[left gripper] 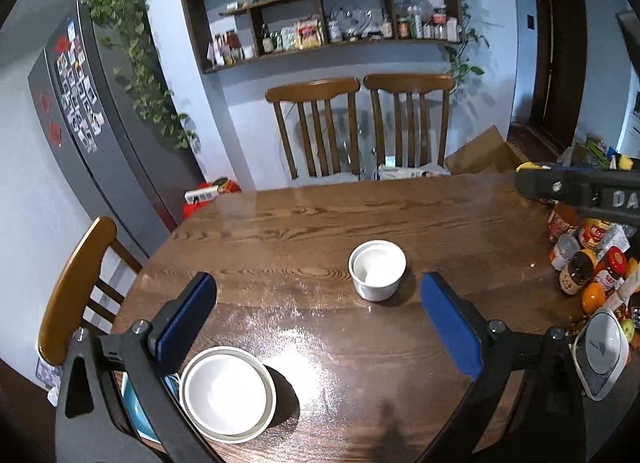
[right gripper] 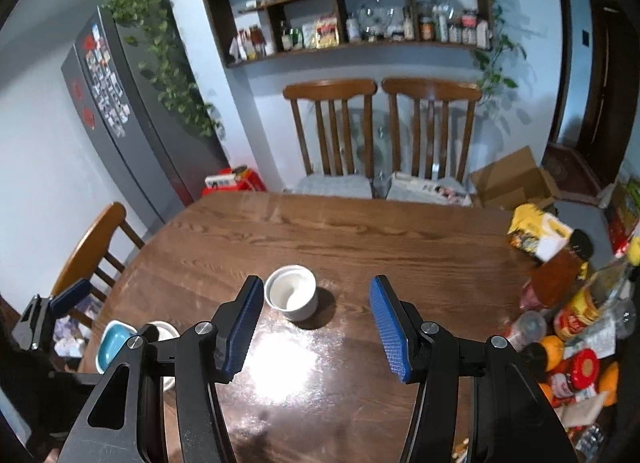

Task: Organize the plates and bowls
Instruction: 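Move the right tool toward the small white ramekin, then close the right gripper on the ramekin rim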

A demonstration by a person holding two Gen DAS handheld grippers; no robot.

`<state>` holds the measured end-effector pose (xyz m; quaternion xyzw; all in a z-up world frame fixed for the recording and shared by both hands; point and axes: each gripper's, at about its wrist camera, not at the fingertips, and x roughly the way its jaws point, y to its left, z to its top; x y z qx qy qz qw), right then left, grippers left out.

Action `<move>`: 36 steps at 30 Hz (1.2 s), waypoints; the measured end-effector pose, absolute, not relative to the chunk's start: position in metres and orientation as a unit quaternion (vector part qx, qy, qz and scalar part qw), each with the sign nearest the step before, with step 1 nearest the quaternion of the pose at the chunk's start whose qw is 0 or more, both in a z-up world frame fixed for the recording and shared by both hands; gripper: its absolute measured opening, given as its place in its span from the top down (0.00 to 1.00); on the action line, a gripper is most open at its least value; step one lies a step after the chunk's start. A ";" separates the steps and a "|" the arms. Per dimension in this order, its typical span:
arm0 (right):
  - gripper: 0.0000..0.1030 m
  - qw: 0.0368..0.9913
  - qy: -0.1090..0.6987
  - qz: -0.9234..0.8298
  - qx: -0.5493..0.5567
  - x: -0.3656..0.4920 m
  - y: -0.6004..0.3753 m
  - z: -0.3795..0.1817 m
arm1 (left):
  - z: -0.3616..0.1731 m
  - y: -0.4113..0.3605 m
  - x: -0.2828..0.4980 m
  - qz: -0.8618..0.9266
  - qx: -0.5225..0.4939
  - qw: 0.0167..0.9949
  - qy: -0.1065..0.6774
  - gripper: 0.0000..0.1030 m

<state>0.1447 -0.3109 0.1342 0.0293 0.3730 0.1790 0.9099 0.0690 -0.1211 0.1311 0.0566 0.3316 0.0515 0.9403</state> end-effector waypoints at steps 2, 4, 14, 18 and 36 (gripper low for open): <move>0.46 0.901 0.391 0.183 0.032 0.161 -0.306 0.117 | 0.123 -0.120 0.076 0.055 0.050 0.937 0.343 0.01; 0.46 0.893 0.410 0.184 0.032 0.177 -0.301 0.099 | 0.110 -0.117 0.084 0.060 0.042 0.932 0.354 0.01; 0.46 0.860 0.466 0.199 0.058 0.248 -0.277 -0.004 | 0.045 -0.097 0.127 0.096 0.017 0.903 0.417 0.01; 0.46 0.848 0.482 0.206 0.080 0.268 -0.262 -0.036 | 0.032 -0.092 0.135 0.095 0.013 0.900 0.425 0.01; 0.88 0.815 0.530 0.231 0.030 0.251 -0.238 -0.058 | 0.000 -0.095 0.141 0.072 0.026 0.883 0.463 0.01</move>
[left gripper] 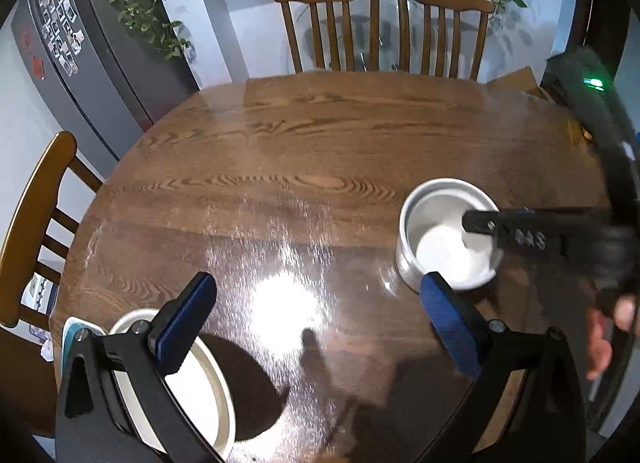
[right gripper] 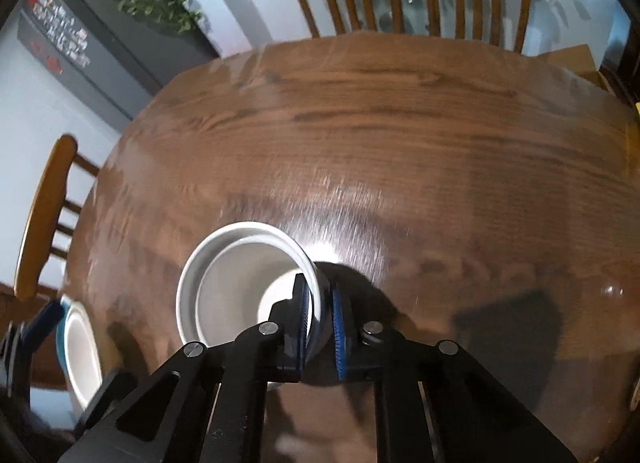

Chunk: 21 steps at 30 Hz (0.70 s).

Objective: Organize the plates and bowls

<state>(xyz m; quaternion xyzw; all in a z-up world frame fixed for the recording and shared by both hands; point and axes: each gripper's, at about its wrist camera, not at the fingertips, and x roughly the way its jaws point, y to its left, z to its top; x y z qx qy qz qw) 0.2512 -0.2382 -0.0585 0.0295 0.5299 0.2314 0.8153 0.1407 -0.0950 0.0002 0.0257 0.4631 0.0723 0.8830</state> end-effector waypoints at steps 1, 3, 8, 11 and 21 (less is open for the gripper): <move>0.88 0.814 0.531 0.233 0.025 0.244 -0.239 -0.059 | -0.002 -0.096 0.137 0.068 0.026 0.880 0.468 0.01; 0.88 0.807 0.538 0.243 0.023 0.227 -0.240 -0.062 | -0.007 -0.099 0.130 0.061 0.029 0.877 0.476 0.01; 0.88 0.795 0.546 0.264 0.024 0.193 -0.239 -0.067 | -0.022 -0.109 0.111 0.042 0.033 0.865 0.499 0.02; 0.88 0.788 0.550 0.274 0.029 0.176 -0.239 -0.069 | -0.031 -0.113 0.100 0.036 0.043 0.858 0.511 0.03; 0.88 0.778 0.555 0.293 0.031 0.134 -0.236 -0.073 | -0.055 -0.118 0.069 0.000 0.026 0.831 0.556 0.43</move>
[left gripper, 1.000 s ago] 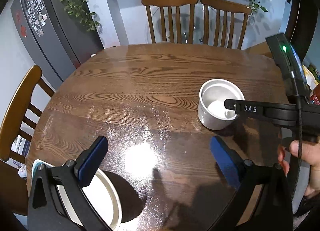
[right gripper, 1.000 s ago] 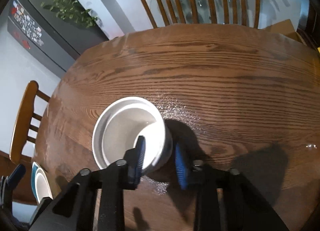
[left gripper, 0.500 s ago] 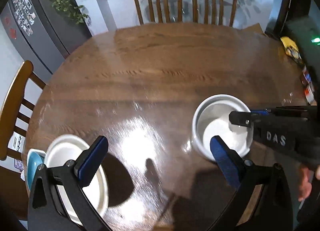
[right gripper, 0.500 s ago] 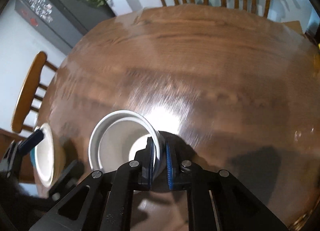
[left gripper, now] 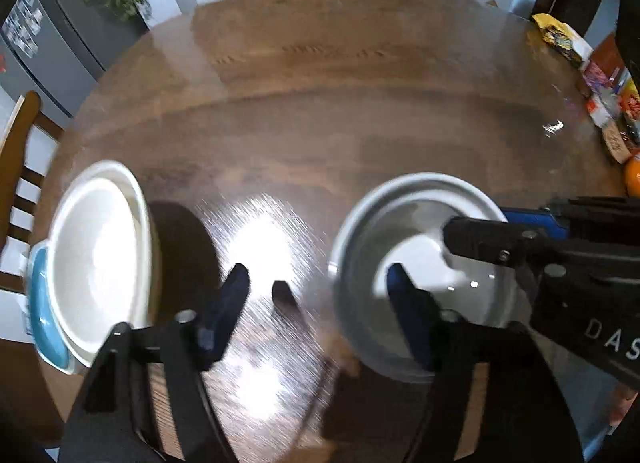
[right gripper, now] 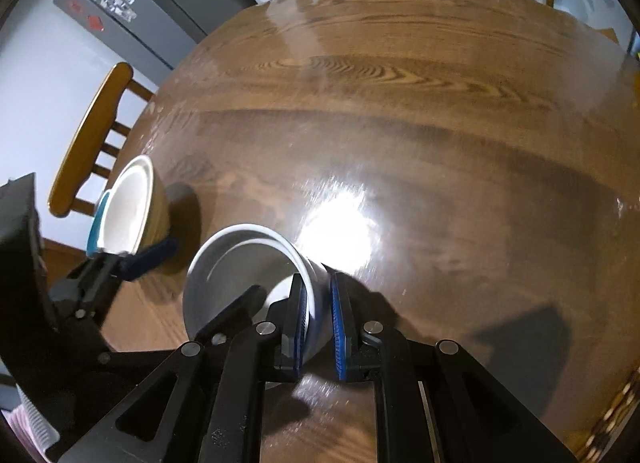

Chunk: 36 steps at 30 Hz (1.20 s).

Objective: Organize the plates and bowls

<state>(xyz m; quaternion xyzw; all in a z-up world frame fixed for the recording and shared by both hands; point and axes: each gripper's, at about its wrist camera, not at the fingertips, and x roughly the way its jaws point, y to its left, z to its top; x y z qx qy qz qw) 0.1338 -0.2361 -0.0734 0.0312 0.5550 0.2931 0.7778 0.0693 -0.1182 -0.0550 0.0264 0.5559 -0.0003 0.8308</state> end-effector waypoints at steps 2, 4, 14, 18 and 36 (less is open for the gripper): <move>0.88 0.779 0.554 0.293 0.031 0.127 -0.236 -0.074 | -0.056 -0.121 0.063 -0.013 0.017 0.829 0.559 0.54; 0.88 0.779 0.553 0.293 0.030 0.121 -0.233 -0.074 | -0.056 -0.125 0.058 -0.019 0.016 0.829 0.559 0.66; 0.88 0.796 0.534 0.283 0.029 0.100 -0.232 -0.076 | -0.060 -0.133 0.046 -0.023 0.004 0.831 0.556 0.75; 0.88 0.805 0.528 0.268 0.018 0.091 -0.232 -0.074 | -0.059 -0.131 0.041 -0.023 0.001 0.833 0.553 0.75; 0.88 0.809 0.526 0.258 0.050 0.067 -0.237 -0.072 | -0.049 -0.130 0.025 -0.019 0.020 0.846 0.532 0.76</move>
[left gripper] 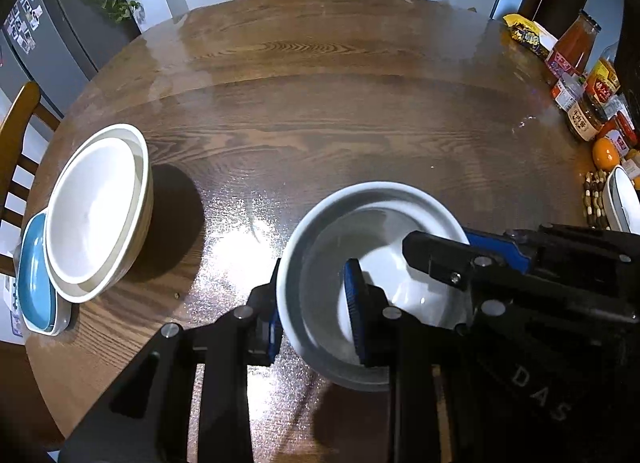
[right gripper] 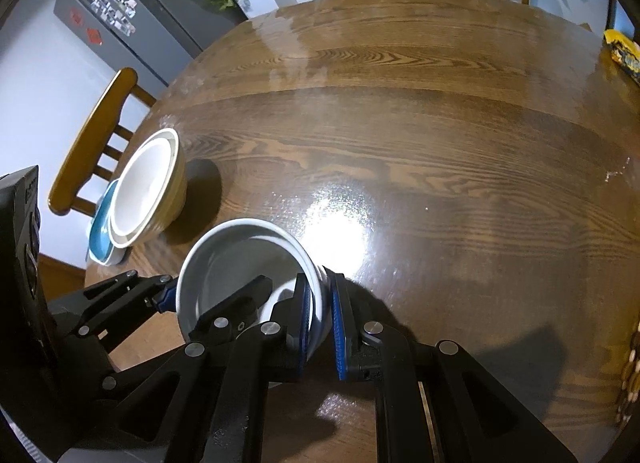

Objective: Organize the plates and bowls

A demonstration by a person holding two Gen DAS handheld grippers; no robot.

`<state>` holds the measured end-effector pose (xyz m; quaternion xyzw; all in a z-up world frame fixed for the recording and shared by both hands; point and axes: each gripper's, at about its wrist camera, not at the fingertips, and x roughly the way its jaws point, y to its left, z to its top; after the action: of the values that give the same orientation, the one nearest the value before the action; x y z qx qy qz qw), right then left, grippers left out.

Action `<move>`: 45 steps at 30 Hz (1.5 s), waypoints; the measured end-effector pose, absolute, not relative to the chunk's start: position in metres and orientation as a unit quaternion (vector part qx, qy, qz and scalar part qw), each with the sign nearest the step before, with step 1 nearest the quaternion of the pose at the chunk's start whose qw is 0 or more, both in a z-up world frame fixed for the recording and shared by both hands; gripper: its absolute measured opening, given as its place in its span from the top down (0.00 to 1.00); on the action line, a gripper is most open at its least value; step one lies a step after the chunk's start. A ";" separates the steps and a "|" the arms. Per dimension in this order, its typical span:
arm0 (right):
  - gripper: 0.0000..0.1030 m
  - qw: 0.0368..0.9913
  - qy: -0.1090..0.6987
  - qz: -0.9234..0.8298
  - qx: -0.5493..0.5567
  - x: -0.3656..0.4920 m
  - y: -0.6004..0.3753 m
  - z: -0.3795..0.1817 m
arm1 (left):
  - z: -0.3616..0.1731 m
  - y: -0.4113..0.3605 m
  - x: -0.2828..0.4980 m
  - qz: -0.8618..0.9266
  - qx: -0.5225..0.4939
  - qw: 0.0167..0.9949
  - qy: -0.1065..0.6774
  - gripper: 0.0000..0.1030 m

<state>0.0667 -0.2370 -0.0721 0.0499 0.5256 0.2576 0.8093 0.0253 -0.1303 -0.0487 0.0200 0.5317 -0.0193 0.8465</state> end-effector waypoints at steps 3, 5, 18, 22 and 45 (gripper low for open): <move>0.88 0.813 0.521 0.256 0.050 0.063 -0.238 -0.068 | -0.044 -0.131 0.021 -0.019 0.024 0.851 0.524 0.76; 0.88 0.814 0.518 0.256 0.051 0.060 -0.239 -0.065 | -0.041 -0.130 0.018 -0.020 0.025 0.854 0.519 0.76; 0.88 0.826 0.503 0.248 0.052 0.037 -0.239 -0.048 | -0.026 -0.129 0.000 -0.028 0.034 0.867 0.496 0.76; 0.88 0.830 0.498 0.248 0.050 0.030 -0.237 -0.042 | -0.021 -0.126 -0.007 -0.029 0.037 0.872 0.488 0.76; 0.88 0.840 0.469 0.271 0.023 0.005 -0.178 -0.011 | 0.004 -0.071 -0.035 -0.002 0.020 0.893 0.449 0.76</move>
<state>0.0055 -0.1782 -0.0113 0.0227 0.4691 0.2710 0.8403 -0.0346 -0.0711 0.0041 0.0203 0.4494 -0.0020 0.8931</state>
